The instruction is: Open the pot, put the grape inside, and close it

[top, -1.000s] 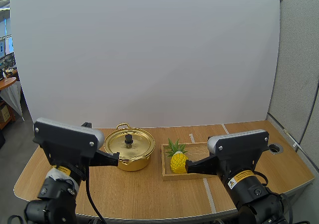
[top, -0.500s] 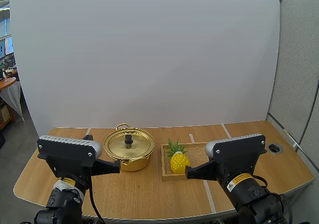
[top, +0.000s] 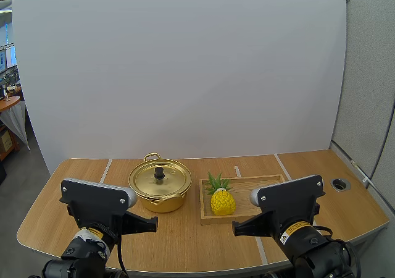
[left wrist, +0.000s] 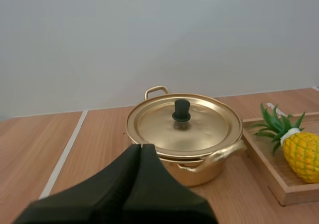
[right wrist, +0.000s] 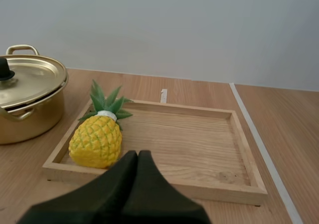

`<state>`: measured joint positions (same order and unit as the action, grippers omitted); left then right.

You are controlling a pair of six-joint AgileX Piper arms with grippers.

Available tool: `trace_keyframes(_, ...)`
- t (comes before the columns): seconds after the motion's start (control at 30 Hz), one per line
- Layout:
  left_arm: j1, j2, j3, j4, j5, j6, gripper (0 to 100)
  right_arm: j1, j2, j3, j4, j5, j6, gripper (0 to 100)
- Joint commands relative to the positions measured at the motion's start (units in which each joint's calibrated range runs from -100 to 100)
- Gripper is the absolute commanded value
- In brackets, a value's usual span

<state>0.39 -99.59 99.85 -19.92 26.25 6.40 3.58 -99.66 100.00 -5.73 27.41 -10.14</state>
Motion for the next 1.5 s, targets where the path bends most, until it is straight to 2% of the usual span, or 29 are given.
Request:
trace_keyframes(0.0, 0.13, -0.41, 0.15, 11.85, 1.98, -13.07, 0, -0.66, -0.34, 0.0, -1.4, 3.29, -0.32, 0)
trace_keyframes(0.1, 0.13, -0.41, 0.15, 14.21, 3.27, -17.89, 0, -0.66, -0.34, 0.0, -1.4, 3.65, -0.32, 0)
trace_keyframes(1.47, 0.04, -0.41, 0.15, 14.2, 4.94, -18.86, 0, -0.66, -0.34, 0.0, -1.4, 4.08, -0.01, 0)
